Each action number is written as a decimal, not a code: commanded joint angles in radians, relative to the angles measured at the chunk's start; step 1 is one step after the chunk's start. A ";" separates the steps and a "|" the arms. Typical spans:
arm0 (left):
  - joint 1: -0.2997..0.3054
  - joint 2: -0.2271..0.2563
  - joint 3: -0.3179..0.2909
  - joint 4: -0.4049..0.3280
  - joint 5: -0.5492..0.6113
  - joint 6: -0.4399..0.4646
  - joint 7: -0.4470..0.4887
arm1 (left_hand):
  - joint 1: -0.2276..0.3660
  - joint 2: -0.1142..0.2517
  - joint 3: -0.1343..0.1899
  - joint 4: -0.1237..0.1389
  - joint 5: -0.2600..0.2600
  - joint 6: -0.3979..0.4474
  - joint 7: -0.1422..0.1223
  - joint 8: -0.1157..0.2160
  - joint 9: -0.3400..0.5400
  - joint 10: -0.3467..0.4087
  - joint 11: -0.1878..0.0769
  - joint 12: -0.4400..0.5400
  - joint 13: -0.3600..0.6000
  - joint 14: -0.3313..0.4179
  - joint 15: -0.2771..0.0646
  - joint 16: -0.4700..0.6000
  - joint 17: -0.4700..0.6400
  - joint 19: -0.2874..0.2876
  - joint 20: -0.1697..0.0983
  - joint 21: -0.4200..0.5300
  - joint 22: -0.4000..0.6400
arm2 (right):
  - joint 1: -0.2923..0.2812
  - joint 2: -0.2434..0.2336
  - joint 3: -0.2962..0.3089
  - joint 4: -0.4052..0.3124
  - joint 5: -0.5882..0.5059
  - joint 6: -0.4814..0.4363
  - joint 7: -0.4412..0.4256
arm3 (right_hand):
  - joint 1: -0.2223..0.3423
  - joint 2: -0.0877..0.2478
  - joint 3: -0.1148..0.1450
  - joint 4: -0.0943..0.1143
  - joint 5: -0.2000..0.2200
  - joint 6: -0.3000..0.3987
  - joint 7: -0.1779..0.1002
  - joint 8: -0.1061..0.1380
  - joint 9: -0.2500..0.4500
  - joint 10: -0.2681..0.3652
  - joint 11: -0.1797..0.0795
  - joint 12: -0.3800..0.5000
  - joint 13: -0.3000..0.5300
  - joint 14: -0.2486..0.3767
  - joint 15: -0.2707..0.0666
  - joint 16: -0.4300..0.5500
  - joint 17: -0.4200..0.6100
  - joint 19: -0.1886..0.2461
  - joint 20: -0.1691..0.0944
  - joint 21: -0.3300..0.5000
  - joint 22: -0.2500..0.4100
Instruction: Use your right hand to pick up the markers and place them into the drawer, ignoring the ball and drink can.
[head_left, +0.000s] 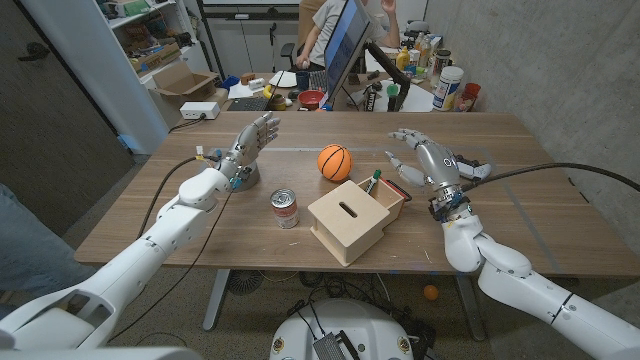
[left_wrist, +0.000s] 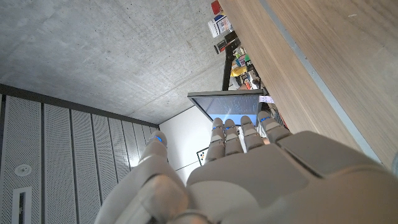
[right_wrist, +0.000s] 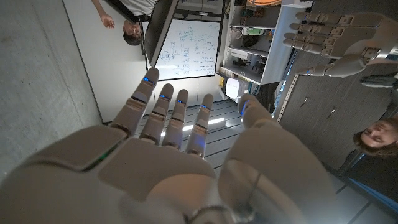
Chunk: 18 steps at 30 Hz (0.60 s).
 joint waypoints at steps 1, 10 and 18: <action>0.002 0.000 -0.001 0.018 0.003 -0.025 -0.016 | 0.003 -0.003 0.008 0.002 0.006 0.004 0.000 0.006 0.003 0.002 0.002 0.005 0.003 -0.002 0.004 0.006 0.004 -0.003 0.002 0.004 0.003 | 0.025 0.114 0.066 0.014 0.370 0.134 0.209 | -0.019 0.005 -0.007 0.010 -0.004 -0.013 0.010 -0.011 0.003 -0.002 0.014 -0.005 -0.002 -0.006 0.007 -0.001 0.000 0.008 0.009 -0.003 0.005; 0.029 0.005 -0.014 0.017 -0.015 -0.032 -0.014 | 0.003 -0.003 0.008 0.001 0.006 0.005 0.001 0.006 0.003 -0.004 0.003 0.003 0.003 -0.021 0.007 -0.001 0.004 -0.007 -0.001 0.002 0.003 | 0.002 0.148 0.095 -0.007 0.554 0.101 0.313 | -0.045 0.028 -0.020 0.021 -0.014 -0.015 0.045 -0.018 0.003 -0.005 0.041 -0.009 -0.005 0.004 0.022 0.007 0.002 0.017 0.014 -0.004 0.005; 0.054 0.023 -0.020 -0.014 -0.016 -0.035 -0.015 | 0.003 -0.002 0.009 0.001 0.006 0.003 0.003 0.005 0.003 -0.009 0.004 0.001 0.003 -0.028 0.007 -0.002 0.004 -0.016 -0.002 -0.001 0.003 | -0.012 0.162 0.093 -0.027 0.570 0.084 0.313 | -0.051 0.041 -0.023 0.024 -0.019 -0.026 0.044 -0.025 0.002 -0.009 0.043 -0.011 -0.007 0.002 0.022 0.007 0.003 0.016 0.015 -0.006 0.005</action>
